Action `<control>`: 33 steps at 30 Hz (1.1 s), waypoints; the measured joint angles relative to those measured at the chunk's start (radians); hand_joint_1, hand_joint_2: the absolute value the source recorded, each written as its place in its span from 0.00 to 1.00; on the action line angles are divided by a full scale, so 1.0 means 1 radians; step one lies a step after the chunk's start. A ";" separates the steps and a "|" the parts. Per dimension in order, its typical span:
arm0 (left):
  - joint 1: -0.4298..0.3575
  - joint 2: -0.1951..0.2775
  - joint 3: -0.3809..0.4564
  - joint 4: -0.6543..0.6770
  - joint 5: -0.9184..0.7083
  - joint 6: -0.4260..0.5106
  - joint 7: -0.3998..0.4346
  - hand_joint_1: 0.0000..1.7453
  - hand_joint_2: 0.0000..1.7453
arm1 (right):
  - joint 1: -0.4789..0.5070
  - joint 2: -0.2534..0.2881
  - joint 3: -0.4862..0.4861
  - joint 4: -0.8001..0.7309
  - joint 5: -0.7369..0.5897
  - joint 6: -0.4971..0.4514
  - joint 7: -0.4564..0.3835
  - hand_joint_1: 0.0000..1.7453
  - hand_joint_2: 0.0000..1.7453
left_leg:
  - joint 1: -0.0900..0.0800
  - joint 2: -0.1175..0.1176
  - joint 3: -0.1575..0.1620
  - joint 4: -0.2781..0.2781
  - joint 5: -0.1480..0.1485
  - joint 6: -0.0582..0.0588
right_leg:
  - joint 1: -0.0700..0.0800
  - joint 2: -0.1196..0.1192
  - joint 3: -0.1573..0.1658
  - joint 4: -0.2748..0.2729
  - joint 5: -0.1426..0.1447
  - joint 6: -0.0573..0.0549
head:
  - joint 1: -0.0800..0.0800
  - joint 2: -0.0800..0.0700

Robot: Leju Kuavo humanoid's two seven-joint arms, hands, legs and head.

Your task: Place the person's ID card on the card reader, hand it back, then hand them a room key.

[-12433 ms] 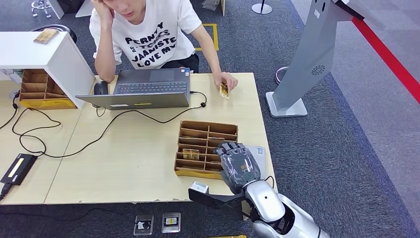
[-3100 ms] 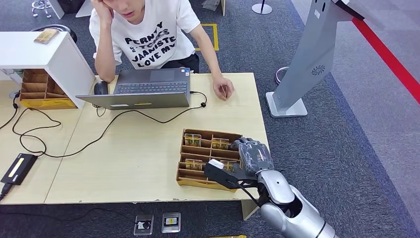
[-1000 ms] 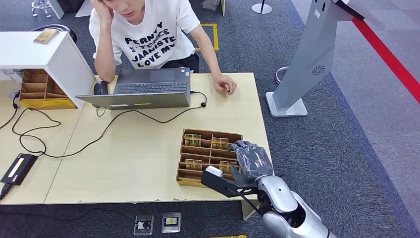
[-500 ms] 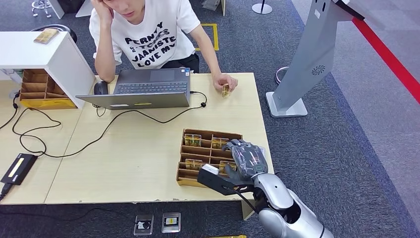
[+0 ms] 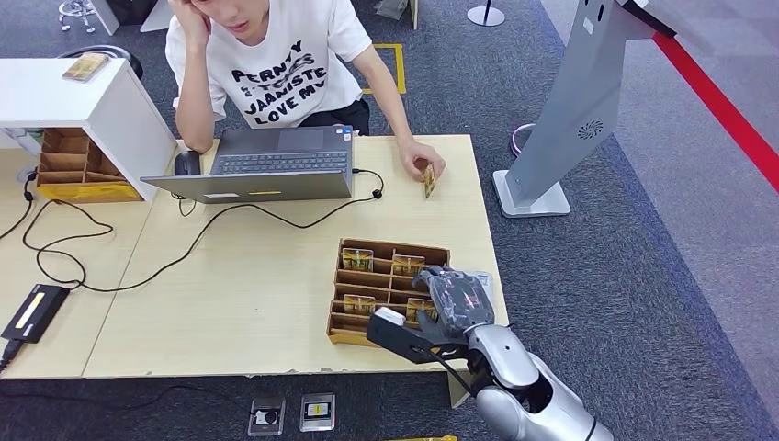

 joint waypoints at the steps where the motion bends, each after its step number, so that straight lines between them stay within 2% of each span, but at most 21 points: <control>1: 0.000 0.000 0.000 0.000 0.000 0.000 0.000 0.00 1.00 | 0.000 0.000 0.001 0.004 0.000 0.000 0.000 0.43 1.00 | 0.000 0.000 0.000 0.000 0.000 0.000 | 0.000 0.000 0.000 0.000 0.000 0.000 | 0.000 0.000; 15: 0.000 0.002 0.000 0.000 0.002 0.001 0.000 0.00 1.00 | 0.001 -0.001 -0.008 0.031 0.015 -0.003 0.004 0.48 1.00 | 0.000 0.000 0.000 0.000 0.000 0.000 | 0.000 0.000 0.000 0.000 0.000 0.000 | 0.000 0.000; 21: 0.000 0.003 0.000 0.000 0.005 0.002 0.000 0.00 1.00 | 0.002 -0.001 -0.007 0.034 0.015 -0.001 0.004 0.72 1.00 | 0.000 0.000 0.000 0.000 0.000 0.000 | 0.000 0.000 0.000 0.000 0.000 0.000 | 0.000 0.000; 25: 0.000 0.004 0.000 0.000 0.009 0.007 0.000 0.00 1.00 | 0.001 0.000 -0.007 0.035 0.015 -0.001 0.004 0.69 1.00 | 0.000 0.000 0.000 0.000 0.000 0.000 | 0.000 0.000 0.000 0.000 0.000 0.000 | 0.000 0.000; 33: 0.000 0.006 0.000 0.000 0.012 0.008 0.000 0.00 1.00 | 0.001 0.000 -0.007 0.035 0.015 0.002 0.003 0.75 1.00 | 0.000 0.000 0.000 0.000 0.000 0.000 | 0.000 0.000 0.000 0.000 0.000 0.000 | 0.000 0.000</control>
